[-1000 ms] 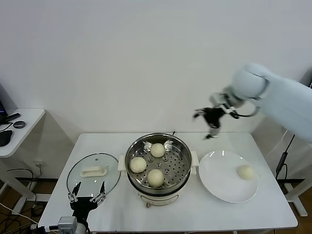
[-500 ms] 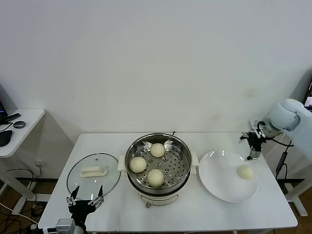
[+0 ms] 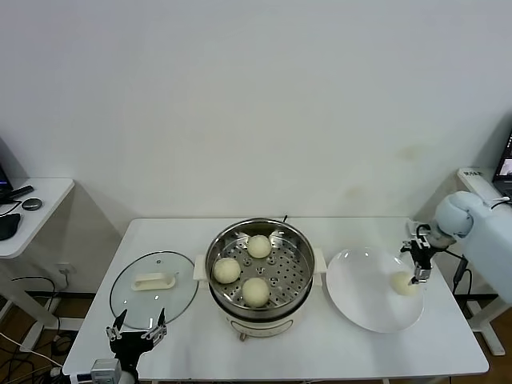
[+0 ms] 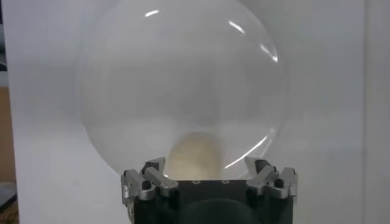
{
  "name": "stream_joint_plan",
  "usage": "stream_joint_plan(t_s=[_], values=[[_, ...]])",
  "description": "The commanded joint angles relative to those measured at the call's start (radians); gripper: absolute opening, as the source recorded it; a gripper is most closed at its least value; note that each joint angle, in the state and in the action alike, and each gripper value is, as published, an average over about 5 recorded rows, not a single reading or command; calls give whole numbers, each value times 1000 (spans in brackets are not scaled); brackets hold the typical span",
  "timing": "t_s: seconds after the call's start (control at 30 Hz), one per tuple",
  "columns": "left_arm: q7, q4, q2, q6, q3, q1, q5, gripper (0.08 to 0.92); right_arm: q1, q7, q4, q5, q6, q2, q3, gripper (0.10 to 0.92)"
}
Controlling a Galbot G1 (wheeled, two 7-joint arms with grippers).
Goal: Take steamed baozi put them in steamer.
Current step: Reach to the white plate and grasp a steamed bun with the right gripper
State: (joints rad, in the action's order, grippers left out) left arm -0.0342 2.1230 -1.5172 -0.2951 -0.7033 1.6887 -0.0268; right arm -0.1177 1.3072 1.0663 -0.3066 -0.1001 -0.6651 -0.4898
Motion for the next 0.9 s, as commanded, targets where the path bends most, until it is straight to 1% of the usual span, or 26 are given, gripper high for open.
stream_joint_plan(t_s=[0.03, 0.5, 0.9], values=[[-1, -11, 1, 0, -2, -2, -1, 823, -72, -10, -134, -90, 64, -82, 65, 823], [0, -17, 2, 1, -1, -4, 3, 823, -67, -39, -155, -102, 61, -103, 62, 823], [1, -29, 7, 2, 2, -7, 5, 823, -61, -31, -166, -145, 60, -110, 55, 823]])
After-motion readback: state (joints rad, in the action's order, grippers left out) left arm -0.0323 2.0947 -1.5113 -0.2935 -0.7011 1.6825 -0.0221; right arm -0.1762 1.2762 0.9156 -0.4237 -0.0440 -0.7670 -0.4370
